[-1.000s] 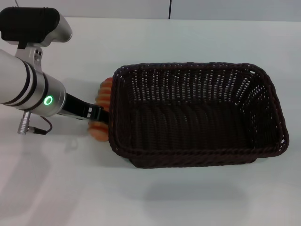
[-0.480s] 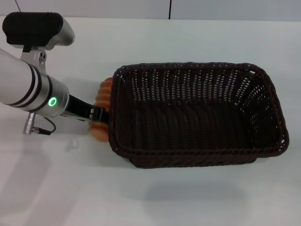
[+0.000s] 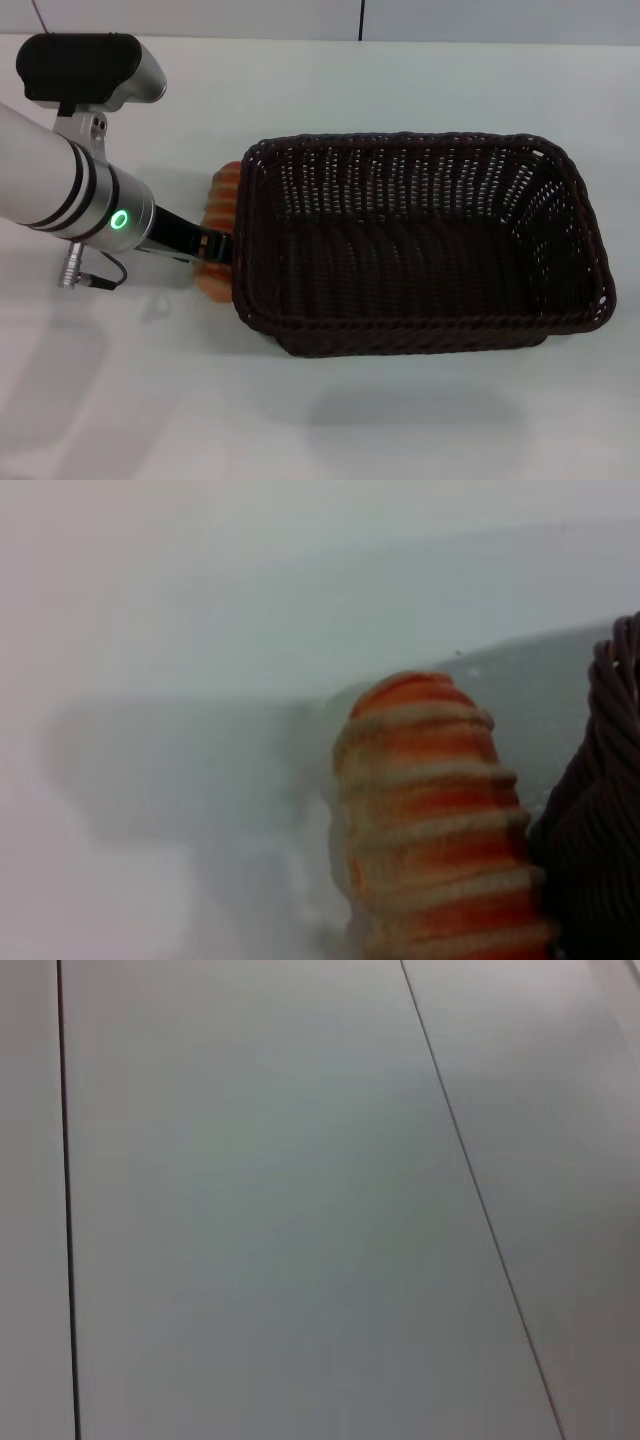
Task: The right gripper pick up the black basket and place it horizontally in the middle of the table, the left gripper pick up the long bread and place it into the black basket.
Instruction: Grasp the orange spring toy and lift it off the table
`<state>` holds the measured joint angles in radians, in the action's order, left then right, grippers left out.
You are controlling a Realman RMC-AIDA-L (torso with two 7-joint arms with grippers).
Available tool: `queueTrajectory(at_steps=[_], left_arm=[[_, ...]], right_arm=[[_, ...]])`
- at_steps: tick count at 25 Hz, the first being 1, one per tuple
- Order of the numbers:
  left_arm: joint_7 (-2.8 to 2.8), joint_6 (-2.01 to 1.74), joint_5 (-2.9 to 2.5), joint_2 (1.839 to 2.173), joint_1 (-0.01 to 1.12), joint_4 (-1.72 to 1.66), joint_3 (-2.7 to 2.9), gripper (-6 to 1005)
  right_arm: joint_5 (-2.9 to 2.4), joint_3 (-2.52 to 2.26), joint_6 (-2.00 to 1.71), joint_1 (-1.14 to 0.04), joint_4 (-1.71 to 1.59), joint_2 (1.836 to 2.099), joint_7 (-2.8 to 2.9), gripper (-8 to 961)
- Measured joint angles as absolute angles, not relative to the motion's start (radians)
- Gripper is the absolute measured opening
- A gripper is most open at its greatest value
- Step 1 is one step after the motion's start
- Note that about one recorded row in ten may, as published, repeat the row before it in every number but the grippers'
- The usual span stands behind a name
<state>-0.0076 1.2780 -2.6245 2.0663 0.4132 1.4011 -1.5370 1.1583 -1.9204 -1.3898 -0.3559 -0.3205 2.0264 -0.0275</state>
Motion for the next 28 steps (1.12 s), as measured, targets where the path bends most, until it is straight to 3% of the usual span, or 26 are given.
queueTrajectory(at_steps=[12,18,28], left_arm=[[0.001,1.261,-2.625,2.065,0.417,1.381,-1.538,740],[0.001,1.259,-2.628,2.065,0.417,1.38,-1.54,582],[0.061,1.16,-2.736,2.06,0.398,1.395,-1.735,523]], right_arm=[[1.158,-1.92,-1.388,-0.355,-0.321,2.026,-0.025,317],[1.158,-1.92,-1.388,-0.354,-0.321,2.026,-0.024,318],[1.158,-1.92,-1.385,-0.353,-0.32,2.026,-0.023,318]])
